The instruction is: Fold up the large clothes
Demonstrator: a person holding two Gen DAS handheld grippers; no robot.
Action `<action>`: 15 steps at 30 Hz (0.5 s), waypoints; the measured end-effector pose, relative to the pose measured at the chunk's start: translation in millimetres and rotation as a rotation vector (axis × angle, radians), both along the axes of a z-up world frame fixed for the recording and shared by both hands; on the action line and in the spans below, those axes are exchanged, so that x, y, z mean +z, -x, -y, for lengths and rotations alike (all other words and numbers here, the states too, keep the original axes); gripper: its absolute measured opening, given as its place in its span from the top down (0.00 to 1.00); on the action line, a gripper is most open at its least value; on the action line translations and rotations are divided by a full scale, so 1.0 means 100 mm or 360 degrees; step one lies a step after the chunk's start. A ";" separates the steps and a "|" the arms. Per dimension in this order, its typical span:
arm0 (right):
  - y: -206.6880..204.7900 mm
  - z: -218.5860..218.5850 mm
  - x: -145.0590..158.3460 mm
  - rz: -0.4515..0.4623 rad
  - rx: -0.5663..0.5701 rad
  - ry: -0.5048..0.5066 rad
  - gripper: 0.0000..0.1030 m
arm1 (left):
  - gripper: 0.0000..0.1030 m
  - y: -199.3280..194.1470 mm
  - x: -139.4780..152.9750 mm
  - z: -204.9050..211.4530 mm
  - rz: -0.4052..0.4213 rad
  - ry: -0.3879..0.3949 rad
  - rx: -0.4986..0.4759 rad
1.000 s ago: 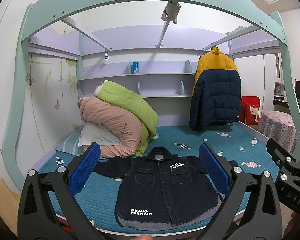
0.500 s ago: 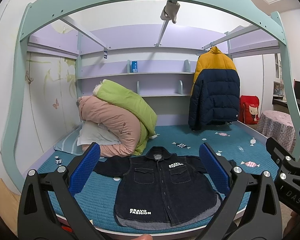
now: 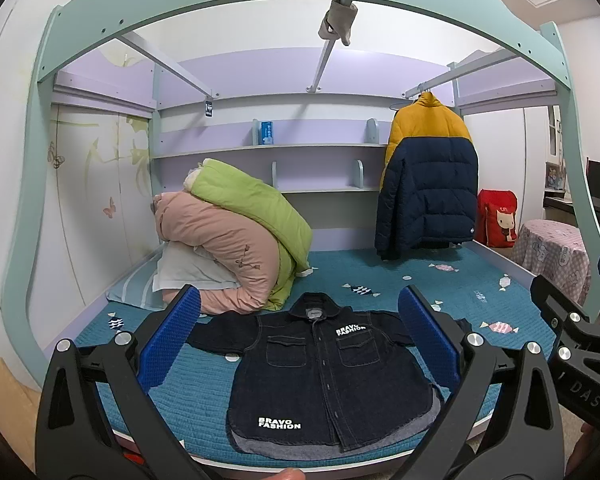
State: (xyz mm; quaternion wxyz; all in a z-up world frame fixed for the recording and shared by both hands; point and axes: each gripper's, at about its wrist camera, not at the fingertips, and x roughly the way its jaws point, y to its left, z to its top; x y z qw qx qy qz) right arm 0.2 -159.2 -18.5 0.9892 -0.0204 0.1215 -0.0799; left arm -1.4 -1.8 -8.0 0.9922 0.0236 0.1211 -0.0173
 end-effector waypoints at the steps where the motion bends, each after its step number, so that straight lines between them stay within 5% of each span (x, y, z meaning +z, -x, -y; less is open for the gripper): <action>1: -0.01 0.00 0.00 -0.0003 -0.0003 0.0000 0.07 | 0.04 -0.01 0.01 -0.01 -0.0004 0.0000 -0.0002; 15: -0.02 0.00 -0.01 -0.0010 -0.0011 0.0004 0.07 | 0.04 -0.04 -0.01 0.00 -0.0018 0.0002 -0.0006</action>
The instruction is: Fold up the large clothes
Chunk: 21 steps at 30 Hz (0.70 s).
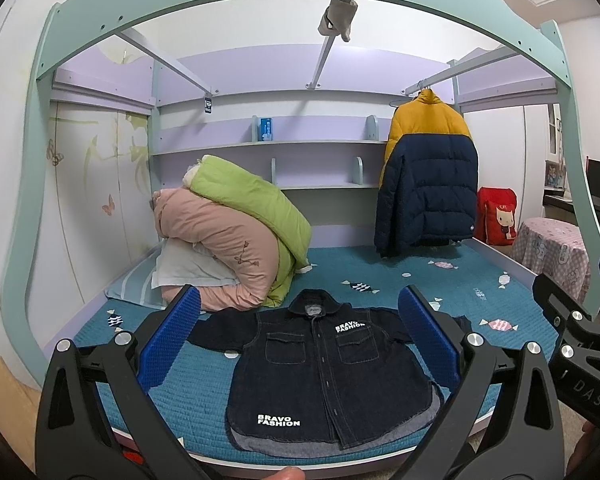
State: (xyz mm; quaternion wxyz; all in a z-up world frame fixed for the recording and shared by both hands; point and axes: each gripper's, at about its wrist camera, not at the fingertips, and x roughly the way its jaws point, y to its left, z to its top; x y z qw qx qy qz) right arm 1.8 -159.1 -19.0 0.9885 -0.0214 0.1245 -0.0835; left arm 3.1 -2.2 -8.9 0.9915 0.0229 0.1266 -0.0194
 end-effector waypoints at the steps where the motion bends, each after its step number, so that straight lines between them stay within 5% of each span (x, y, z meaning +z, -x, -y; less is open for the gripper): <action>1: 0.00 0.01 0.00 0.0001 0.0004 -0.0003 0.07 | 0.04 -0.01 0.00 0.00 -0.0001 -0.0001 -0.0002; 17: -0.25 0.02 -0.21 -0.0098 -0.0002 -0.0032 0.07 | 0.04 -0.27 -0.23 -0.02 -0.0019 -0.0009 -0.0022; 21: -0.50 -0.03 -0.37 -0.0187 0.0003 -0.0044 0.07 | 0.04 -0.53 -0.40 -0.04 -0.0117 -0.0016 -0.0037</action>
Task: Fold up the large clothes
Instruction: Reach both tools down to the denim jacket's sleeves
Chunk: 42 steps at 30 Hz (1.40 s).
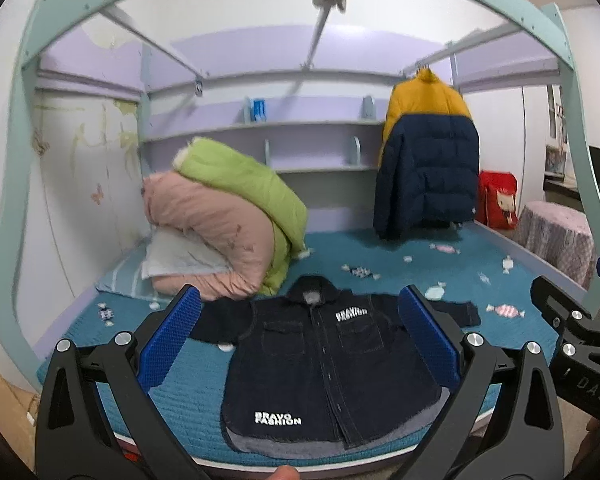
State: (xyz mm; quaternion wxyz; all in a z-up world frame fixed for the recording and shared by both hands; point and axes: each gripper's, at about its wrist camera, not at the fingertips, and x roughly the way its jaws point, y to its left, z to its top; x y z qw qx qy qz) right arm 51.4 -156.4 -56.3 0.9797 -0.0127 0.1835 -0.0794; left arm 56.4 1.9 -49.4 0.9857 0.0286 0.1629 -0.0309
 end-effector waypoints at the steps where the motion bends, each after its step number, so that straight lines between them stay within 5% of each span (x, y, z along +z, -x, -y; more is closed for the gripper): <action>1: -0.06 -0.01 -0.05 -0.0018 0.0003 -0.0001 0.07 | 0.04 -0.07 -0.05 -0.02 -0.0024 0.0005 -0.0003; 18: -1.56 -0.45 -0.96 -0.0409 0.0117 0.0034 0.07 | 0.04 -1.69 -1.25 -0.62 -0.0520 -0.0024 0.0095; 23: -2.25 -0.75 -1.48 -0.0560 0.0281 0.0003 0.07 | 0.04 -2.22 -1.81 -1.11 -0.0713 -0.0006 0.0155; 32: -3.27 -1.26 -2.33 -0.0689 0.0389 -0.0007 0.07 | 0.04 -3.25 -2.83 -2.45 -0.0961 0.0335 0.0297; 36: -3.67 -1.48 -2.61 -0.0717 0.0438 -0.0041 0.08 | 0.04 -3.70 -3.09 -2.90 -0.0998 0.0341 0.0382; 39: -3.93 -1.64 -2.80 -0.0741 0.0492 -0.0075 0.32 | 0.04 -4.09 -3.29 -3.30 -0.1040 0.0447 0.0417; 42: -4.22 -1.85 -3.04 -0.0816 0.0589 -0.0135 0.67 | 0.04 -4.38 -3.44 -3.74 -0.1052 0.0618 0.0520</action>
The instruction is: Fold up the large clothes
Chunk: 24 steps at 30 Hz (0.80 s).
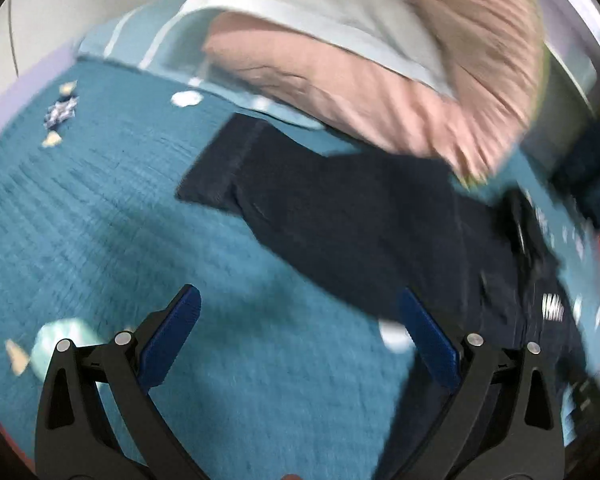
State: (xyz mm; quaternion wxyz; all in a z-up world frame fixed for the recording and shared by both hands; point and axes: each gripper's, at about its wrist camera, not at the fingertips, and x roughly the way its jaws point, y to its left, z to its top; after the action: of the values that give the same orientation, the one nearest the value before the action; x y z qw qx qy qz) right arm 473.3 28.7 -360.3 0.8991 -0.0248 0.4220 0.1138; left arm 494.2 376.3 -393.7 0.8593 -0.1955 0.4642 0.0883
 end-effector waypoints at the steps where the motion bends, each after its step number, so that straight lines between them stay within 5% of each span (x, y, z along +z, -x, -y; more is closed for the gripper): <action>1: -0.06 -0.04 -0.05 -0.0019 0.0018 -0.0021 0.79 | 0.04 -0.11 -0.07 -0.17 -0.0010 0.0006 0.0067; 6: -0.39 -0.29 -0.34 -0.0117 0.0057 -0.0094 0.85 | 0.04 -0.45 -0.35 -0.66 -0.0059 0.0291 0.0250; 8: -0.46 -0.36 -0.39 -0.0126 0.0069 -0.0104 0.83 | 0.04 -0.58 -0.50 -0.79 -0.0131 0.0302 0.0326; 18: -0.73 -0.53 -0.57 -0.0164 0.0080 -0.0183 0.82 | 0.06 -0.96 -0.59 -0.81 -0.0172 0.0075 0.0322; 23: -0.78 -0.58 -0.61 -0.0177 0.0102 -0.0233 0.82 | 0.58 -1.06 -0.49 -0.71 -0.0118 0.0121 0.0228; 24: -0.79 -0.61 -0.62 -0.0183 0.0120 -0.0237 0.82 | 0.58 -1.07 -0.50 -0.69 -0.0139 0.0119 0.0195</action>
State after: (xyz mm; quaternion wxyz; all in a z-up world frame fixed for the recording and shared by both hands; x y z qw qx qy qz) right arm 552.3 90.1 -422.5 0.8679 0.0330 0.4620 0.1797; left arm 600.9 445.2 -443.6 0.8233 -0.2516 0.4915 0.1318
